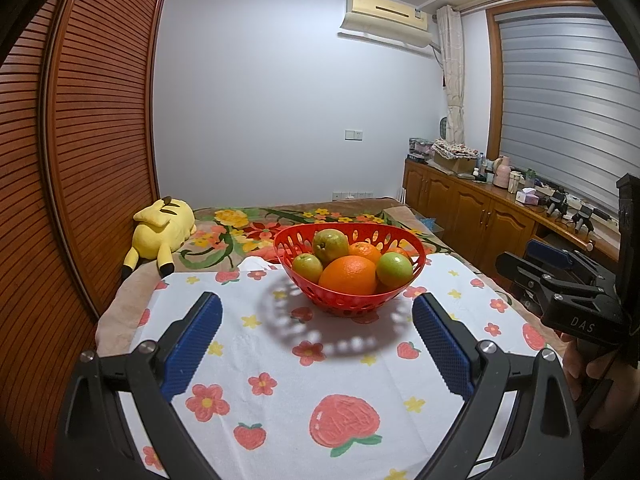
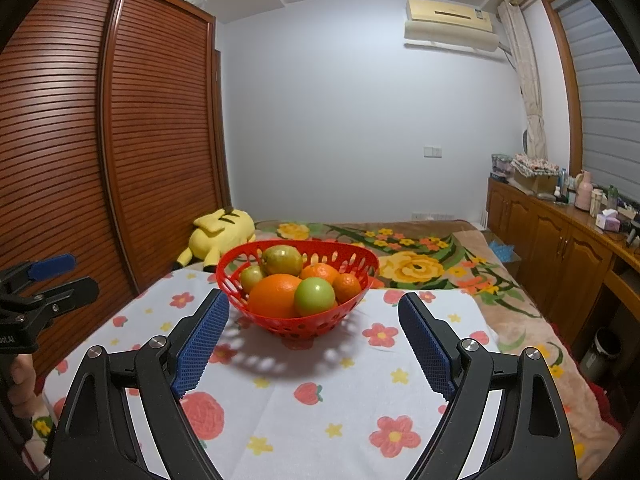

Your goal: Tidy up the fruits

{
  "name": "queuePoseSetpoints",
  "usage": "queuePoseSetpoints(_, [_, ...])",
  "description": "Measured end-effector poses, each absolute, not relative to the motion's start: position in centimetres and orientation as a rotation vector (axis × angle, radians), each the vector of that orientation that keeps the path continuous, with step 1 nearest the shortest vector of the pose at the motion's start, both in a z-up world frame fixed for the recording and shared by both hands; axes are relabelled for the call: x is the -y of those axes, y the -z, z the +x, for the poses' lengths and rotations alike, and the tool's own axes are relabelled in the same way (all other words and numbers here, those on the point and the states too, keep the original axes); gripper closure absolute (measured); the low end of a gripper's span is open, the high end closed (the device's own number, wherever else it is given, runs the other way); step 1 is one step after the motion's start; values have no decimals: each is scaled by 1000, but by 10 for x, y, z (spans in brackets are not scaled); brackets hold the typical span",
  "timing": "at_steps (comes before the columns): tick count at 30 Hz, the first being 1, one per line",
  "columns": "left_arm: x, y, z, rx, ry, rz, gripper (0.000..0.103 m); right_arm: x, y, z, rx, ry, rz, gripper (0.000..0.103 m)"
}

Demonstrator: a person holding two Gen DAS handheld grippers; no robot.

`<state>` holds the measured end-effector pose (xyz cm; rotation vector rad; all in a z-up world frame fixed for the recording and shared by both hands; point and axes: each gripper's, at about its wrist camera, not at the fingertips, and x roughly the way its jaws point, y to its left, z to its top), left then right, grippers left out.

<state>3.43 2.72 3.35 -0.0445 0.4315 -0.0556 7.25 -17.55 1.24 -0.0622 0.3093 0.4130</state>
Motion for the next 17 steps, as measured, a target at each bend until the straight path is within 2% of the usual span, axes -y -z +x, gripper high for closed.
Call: queuePoseSetpoints(17, [-27, -36, 33, -432, 55, -48, 5, 175, -13, 72, -310, -415, -59, 14])
